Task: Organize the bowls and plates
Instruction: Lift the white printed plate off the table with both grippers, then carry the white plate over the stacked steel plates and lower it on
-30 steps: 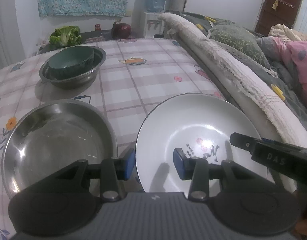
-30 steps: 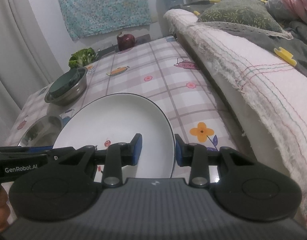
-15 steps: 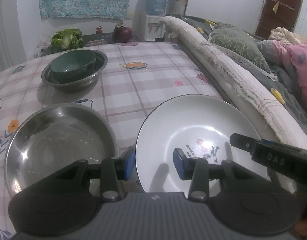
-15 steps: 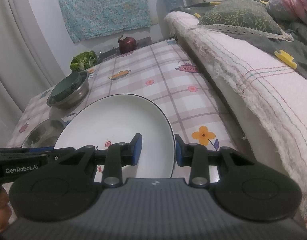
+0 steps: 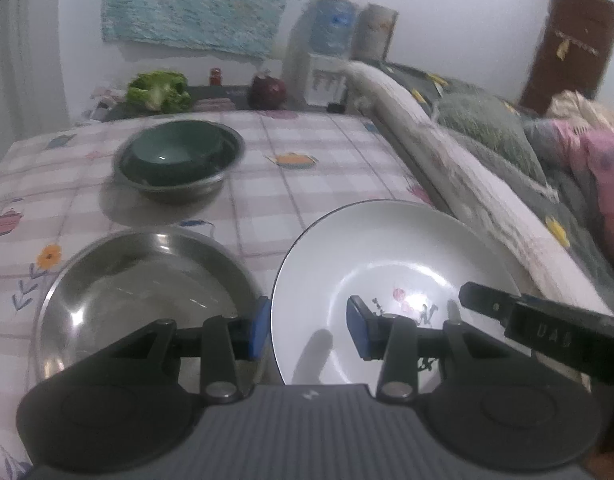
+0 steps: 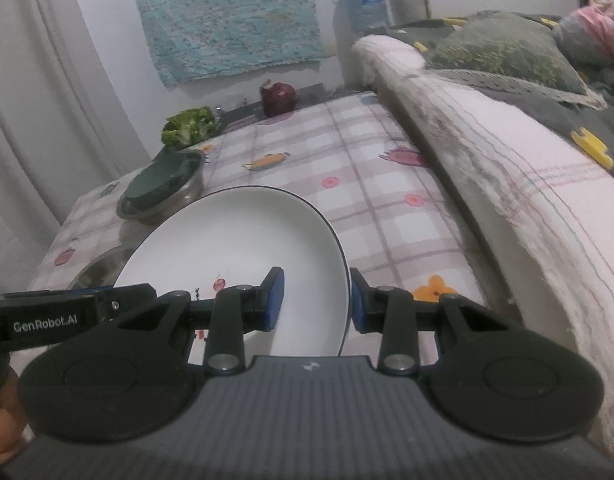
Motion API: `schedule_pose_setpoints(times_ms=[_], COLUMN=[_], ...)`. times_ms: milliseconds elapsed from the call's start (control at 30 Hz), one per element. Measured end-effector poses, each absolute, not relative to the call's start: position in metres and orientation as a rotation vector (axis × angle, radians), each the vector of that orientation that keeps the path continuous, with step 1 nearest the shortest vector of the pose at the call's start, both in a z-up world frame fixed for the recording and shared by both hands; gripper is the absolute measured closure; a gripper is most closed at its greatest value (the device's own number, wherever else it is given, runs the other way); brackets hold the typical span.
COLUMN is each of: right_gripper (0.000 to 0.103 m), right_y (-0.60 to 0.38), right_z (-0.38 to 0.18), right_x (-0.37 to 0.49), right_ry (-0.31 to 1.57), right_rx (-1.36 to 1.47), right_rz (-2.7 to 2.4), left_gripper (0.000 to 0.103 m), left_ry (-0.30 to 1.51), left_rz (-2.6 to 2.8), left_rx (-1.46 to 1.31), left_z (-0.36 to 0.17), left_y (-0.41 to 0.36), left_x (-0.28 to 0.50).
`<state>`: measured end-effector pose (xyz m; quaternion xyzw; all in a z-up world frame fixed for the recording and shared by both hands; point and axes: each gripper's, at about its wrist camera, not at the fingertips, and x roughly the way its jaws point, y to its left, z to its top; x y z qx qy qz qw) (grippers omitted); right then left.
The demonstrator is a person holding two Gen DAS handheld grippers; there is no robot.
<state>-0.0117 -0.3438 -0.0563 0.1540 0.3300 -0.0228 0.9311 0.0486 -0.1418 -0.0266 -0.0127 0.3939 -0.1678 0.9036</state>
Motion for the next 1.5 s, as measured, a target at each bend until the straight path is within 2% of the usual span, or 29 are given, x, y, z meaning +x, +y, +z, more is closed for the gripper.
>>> schedule_pose_setpoints(times_ms=[467, 900, 1200, 1267, 1400, 1500], right_gripper=[0.069, 0.069, 0.065, 0.06, 0.057, 0.057], right_y=[-0.256, -0.193, -0.18, -0.177, -0.175, -0.175], right_z=[-0.048, -0.074, -0.077, -0.078, -0.077, -0.077], right_x=[0.03, 0.058, 0.065, 0.065, 0.067, 0.067], right_ry=[0.716, 0.835, 0.843, 0.841, 0.84, 0.839], right_rx=[0.249, 0.24, 0.162, 0.147, 0.14, 0.146], right_rz=[0.13, 0.178, 0.154, 0.158, 0.152, 0.153], left_gripper=[0.061, 0.061, 0.061, 0.061, 0.061, 0.052], left_ry=[0.796, 0.849, 0.886, 0.887, 0.879, 0.879], left_rz=[-0.171, -0.121, -0.134, -0.147, -0.159, -0.144], left_rx=[-0.103, -0.161, -0.182, -0.201, -0.21, -0.197], left_z=[-0.023, -0.046, -0.062, -0.061, -0.058, -0.053], left_y=[-0.05, 0.004, 0.015, 0.019, 0.024, 0.025], left_x=[0.056, 0.074, 0.078, 0.078, 0.076, 0.074])
